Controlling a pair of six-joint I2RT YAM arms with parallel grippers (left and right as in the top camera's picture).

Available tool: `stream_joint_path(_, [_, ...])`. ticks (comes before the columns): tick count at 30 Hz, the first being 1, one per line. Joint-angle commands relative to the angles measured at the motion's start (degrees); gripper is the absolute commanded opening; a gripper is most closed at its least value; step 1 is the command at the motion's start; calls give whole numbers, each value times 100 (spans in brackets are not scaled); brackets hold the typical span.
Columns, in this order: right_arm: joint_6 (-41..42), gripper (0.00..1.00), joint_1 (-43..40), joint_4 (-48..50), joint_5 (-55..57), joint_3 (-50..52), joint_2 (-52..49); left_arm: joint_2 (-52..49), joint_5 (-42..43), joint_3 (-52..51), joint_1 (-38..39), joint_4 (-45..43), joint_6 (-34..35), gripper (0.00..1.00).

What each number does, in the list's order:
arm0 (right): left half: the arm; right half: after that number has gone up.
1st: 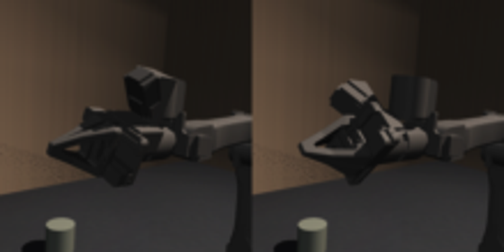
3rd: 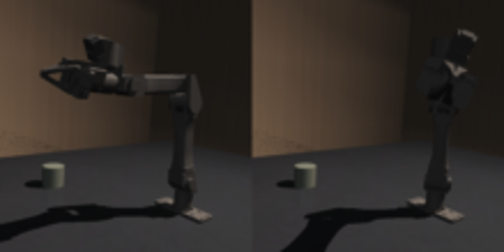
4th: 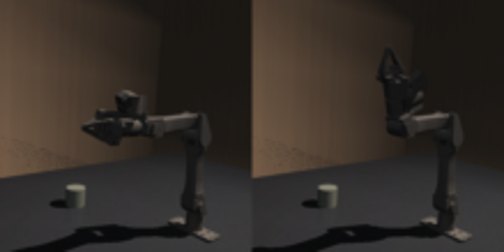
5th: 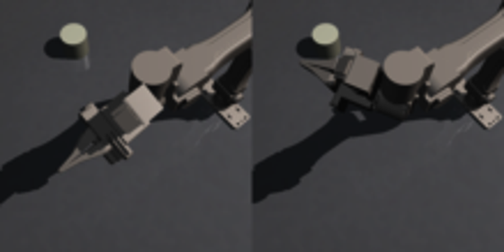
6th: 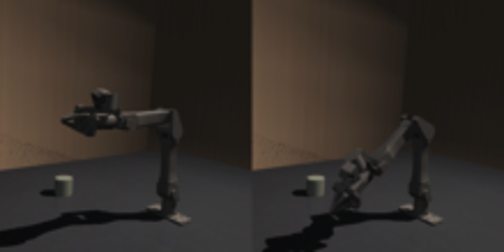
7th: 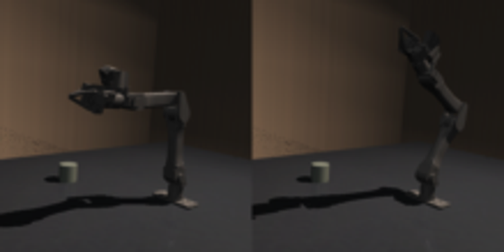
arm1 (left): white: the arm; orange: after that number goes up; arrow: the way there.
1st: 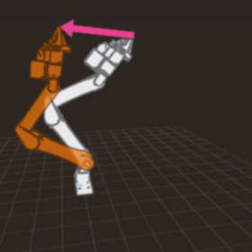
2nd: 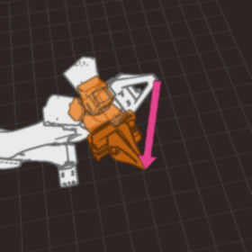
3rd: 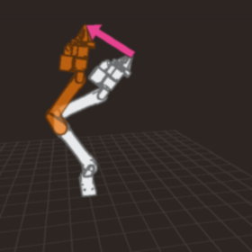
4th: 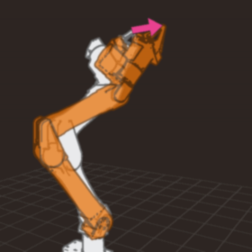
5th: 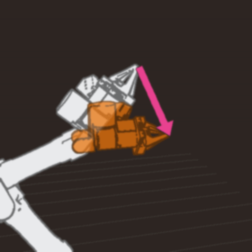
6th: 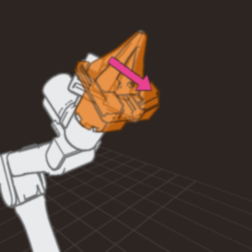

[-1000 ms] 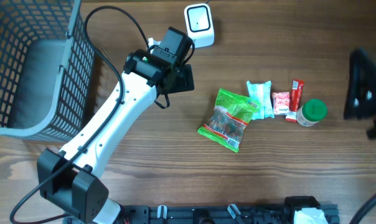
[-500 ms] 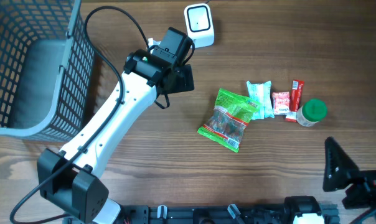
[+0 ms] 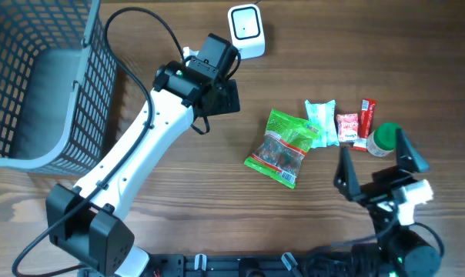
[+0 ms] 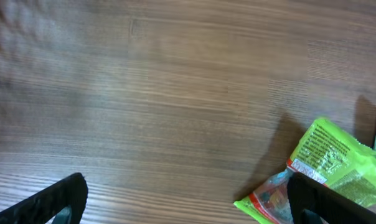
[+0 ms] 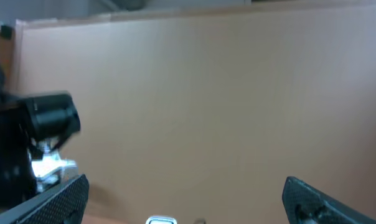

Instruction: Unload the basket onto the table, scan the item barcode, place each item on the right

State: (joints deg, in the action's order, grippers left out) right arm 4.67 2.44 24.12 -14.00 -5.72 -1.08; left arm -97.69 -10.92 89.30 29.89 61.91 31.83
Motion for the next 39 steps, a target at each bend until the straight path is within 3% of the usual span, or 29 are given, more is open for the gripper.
stream_joint_path(1, [-4,99,35,35,-79,555,90,7,-72,-15,-13,11,-4,100])
stream_joint_path(7, [-35,100,46,-2339,457,544,90,7,-72,-15,-13,11,-4,100])
stream_joint_path(39, [-315,100,98,-2354,588,542,87,7,-72,-15,-17,11,-4,100])
